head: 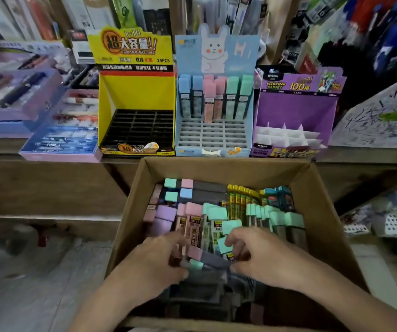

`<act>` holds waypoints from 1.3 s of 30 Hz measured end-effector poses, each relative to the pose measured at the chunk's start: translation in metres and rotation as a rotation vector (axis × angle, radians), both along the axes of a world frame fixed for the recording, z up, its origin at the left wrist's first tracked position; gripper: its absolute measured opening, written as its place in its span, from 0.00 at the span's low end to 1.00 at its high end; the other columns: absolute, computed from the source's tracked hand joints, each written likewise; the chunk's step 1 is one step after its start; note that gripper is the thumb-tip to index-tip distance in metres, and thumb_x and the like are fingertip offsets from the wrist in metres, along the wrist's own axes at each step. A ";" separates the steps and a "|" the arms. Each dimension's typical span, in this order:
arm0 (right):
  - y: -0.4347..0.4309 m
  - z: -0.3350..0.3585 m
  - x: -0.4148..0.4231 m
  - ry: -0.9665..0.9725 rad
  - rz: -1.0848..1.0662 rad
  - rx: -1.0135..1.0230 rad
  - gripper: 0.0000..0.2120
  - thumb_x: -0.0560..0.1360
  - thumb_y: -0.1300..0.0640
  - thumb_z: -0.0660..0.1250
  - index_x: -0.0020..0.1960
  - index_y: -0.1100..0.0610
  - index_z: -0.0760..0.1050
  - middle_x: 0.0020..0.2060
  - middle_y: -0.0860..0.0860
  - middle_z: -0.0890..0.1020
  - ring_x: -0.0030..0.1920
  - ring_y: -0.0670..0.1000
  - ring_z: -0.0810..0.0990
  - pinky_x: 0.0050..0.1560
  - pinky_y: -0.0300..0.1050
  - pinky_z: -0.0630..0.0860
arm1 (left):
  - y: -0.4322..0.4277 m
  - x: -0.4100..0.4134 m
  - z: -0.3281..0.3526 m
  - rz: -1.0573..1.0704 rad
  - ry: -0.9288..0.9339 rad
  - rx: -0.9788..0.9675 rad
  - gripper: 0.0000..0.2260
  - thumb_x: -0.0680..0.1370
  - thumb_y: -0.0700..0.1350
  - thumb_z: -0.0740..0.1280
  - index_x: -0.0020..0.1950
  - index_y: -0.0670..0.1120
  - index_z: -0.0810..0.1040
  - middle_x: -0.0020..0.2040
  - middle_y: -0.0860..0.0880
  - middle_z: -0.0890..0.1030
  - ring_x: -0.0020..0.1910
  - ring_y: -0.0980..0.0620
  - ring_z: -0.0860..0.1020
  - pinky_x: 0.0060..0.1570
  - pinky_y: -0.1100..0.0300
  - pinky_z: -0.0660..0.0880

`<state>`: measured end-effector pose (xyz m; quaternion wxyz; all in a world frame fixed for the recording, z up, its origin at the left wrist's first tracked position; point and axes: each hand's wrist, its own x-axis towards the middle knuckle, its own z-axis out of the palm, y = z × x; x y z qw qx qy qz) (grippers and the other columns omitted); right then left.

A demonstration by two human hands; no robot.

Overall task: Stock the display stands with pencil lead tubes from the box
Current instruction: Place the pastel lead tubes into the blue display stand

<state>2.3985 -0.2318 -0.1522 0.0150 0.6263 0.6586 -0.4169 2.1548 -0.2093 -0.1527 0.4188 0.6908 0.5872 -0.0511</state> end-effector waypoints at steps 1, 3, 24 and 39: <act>-0.003 -0.001 -0.004 -0.004 0.010 -0.005 0.22 0.76 0.51 0.74 0.68 0.46 0.74 0.52 0.40 0.78 0.53 0.43 0.79 0.52 0.41 0.79 | -0.002 -0.001 -0.002 -0.003 0.006 -0.015 0.21 0.70 0.54 0.75 0.61 0.66 0.74 0.52 0.60 0.81 0.53 0.58 0.80 0.57 0.58 0.79; -0.006 -0.003 -0.011 -0.027 0.034 0.007 0.22 0.75 0.49 0.76 0.66 0.46 0.74 0.52 0.41 0.76 0.53 0.44 0.77 0.53 0.44 0.78 | -0.005 -0.003 -0.005 -0.021 0.037 -0.028 0.22 0.70 0.54 0.76 0.60 0.66 0.73 0.51 0.60 0.78 0.51 0.59 0.78 0.51 0.64 0.76; -0.002 -0.011 -0.051 -0.042 0.102 -0.092 0.14 0.75 0.49 0.75 0.55 0.49 0.73 0.48 0.45 0.76 0.46 0.48 0.78 0.44 0.47 0.79 | -0.008 -0.006 -0.010 -0.011 0.056 -0.056 0.20 0.69 0.49 0.77 0.54 0.60 0.72 0.53 0.56 0.79 0.52 0.56 0.79 0.56 0.55 0.79; 0.006 -0.005 -0.035 0.171 0.070 -0.190 0.10 0.74 0.48 0.73 0.49 0.48 0.74 0.44 0.52 0.80 0.40 0.50 0.77 0.40 0.49 0.70 | -0.005 -0.005 -0.006 0.083 -0.147 -0.022 0.21 0.68 0.47 0.78 0.53 0.64 0.73 0.48 0.63 0.81 0.48 0.67 0.79 0.52 0.63 0.79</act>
